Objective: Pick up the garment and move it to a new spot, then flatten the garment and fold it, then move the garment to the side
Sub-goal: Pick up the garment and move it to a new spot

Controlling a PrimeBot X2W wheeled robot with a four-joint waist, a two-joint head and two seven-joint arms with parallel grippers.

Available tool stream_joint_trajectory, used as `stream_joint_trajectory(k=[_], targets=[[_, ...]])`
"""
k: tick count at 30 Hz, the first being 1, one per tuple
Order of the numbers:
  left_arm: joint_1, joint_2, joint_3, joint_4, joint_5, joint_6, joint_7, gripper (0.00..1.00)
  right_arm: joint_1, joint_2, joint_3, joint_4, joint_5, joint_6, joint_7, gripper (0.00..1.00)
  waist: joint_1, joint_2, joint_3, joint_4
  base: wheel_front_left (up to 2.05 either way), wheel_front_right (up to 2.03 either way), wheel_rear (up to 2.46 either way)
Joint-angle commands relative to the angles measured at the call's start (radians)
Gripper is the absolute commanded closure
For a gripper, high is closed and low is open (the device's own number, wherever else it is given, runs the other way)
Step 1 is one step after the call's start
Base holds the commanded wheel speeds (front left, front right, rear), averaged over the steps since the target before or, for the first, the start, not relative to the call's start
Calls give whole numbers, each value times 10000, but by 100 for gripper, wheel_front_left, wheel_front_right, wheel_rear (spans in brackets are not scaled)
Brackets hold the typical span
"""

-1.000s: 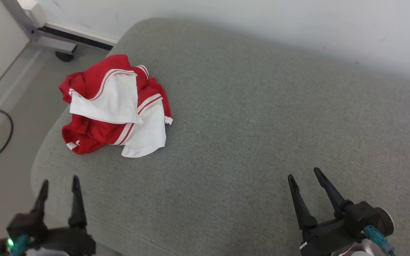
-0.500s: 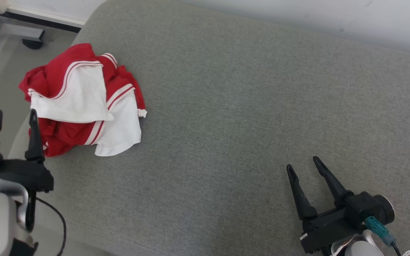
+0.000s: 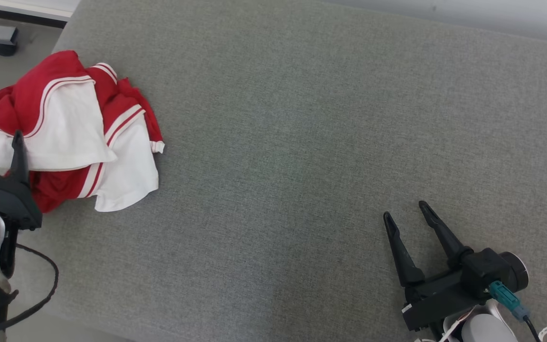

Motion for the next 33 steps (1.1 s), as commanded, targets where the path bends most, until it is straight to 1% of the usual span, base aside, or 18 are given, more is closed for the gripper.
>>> stream_joint_trajectory(k=[1, 6, 8, 12, 13, 14, 15, 16, 20, 25, 33], targets=[[-187, 72, -103, 192, -234, 23, 173, 0, -38, -39, 19, 17, 10, -21, -7, 0, -1, -1, 90, -81, 0, 0, 0], [-526, 223, -356, 661, -514, 23, 538, 0, -111, -90, 46, 58, 58, -21, -7, 0, -1, -1, 189, -145, 0, 0, 0], [-632, 271, -470, 792, -628, 23, 510, 0, -155, -102, 53, 97, 75, -21, -6, 0, -1, -1, 222, -170, 0, 0, 0], [-832, 183, -625, 1125, -1047, 23, 810, 0, -205, -107, 76, 175, 118, -21, -6, 0, -1, -1, 240, -214, 0, 0, 0], [-893, 194, -681, 1179, -1152, 23, 861, 48, -208, -104, 94, 197, 124, -21, -6, 0, -1, -1, 240, -226, 0, 0, 0], [-944, 209, -751, 1219, -1238, 23, 912, 69, -221, -99, 121, 225, 127, -21, -6, 0, -1, -1, 239, -243, 0, 0, 0], [-966, 171, -845, 1256, -1358, 23, 1023, 100, -241, -82, 146, 250, 145, -21, -6, 0, -1, -1, 227, -264, 0, 0, 0], [-981, 132, -893, 1273, -1524, 22, 1098, 100, -261, -55, 177, 279, 162, -21, -5, 0, -1, -1, 201, -286, 0, 0, 0], [-987, 311, -1152, 1302, -1889, 22, 1285, 100, -325, 77, 205, 357, 220, -21, -5, 0, -1, -1, 20, -411, 0, 0, 0], [-1189, 594, -1708, 888, -2078, 22, 1057, 100, -172, 302, 135, 420, 255, -21, -5, 0, -1, -1, -420, -570, 0, 0, 0], [-1805, 1057, -3261, -354, -2083, 22, 875, 100, 98, 793, 178, 571, 348, -21, -7, 0, -1, -1, -1273, -981, 0, 0, 0]])
